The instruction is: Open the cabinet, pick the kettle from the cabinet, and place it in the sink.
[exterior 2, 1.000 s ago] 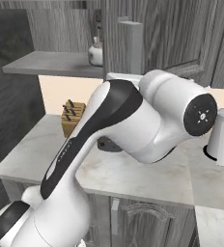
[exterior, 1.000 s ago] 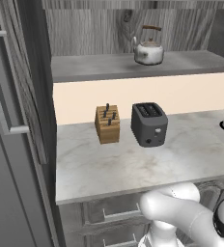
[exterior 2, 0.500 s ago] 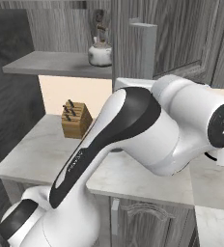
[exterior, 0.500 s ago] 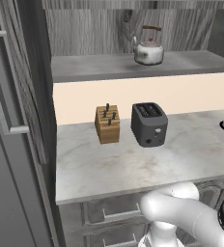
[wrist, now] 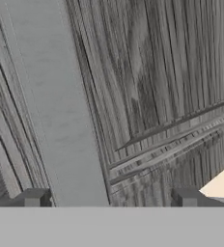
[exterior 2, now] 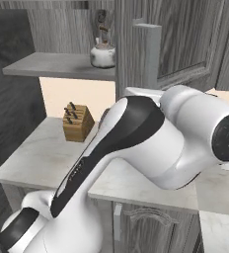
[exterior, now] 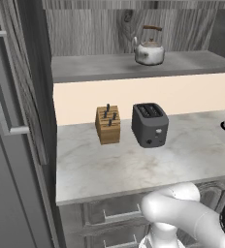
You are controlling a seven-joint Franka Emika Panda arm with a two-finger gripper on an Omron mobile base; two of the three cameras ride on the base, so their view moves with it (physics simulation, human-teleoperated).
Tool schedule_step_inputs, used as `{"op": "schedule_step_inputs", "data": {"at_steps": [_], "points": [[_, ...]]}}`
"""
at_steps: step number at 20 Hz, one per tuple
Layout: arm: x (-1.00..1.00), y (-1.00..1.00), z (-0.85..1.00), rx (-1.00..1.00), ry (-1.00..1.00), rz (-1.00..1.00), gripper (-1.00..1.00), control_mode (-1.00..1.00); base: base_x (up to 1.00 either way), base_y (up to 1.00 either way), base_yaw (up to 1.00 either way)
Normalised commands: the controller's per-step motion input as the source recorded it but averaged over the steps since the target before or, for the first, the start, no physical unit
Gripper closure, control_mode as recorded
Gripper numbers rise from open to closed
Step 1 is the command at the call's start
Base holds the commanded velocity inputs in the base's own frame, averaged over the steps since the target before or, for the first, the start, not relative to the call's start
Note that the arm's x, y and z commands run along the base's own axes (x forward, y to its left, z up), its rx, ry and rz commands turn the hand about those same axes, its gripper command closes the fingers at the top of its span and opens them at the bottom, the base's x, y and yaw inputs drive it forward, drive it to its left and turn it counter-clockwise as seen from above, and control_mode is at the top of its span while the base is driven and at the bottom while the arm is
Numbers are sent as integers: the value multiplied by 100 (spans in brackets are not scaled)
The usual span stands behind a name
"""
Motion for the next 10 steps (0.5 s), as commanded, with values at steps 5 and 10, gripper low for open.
{"op": "schedule_step_inputs", "data": {"at_steps": [5, 10], "points": [[-3, 1, -17, -3, 9, -34, -100, -100, 0, 0, 0], [-11, 3, -7, -8, 4, -43, -100, -100, 0, 0, 0]]}}
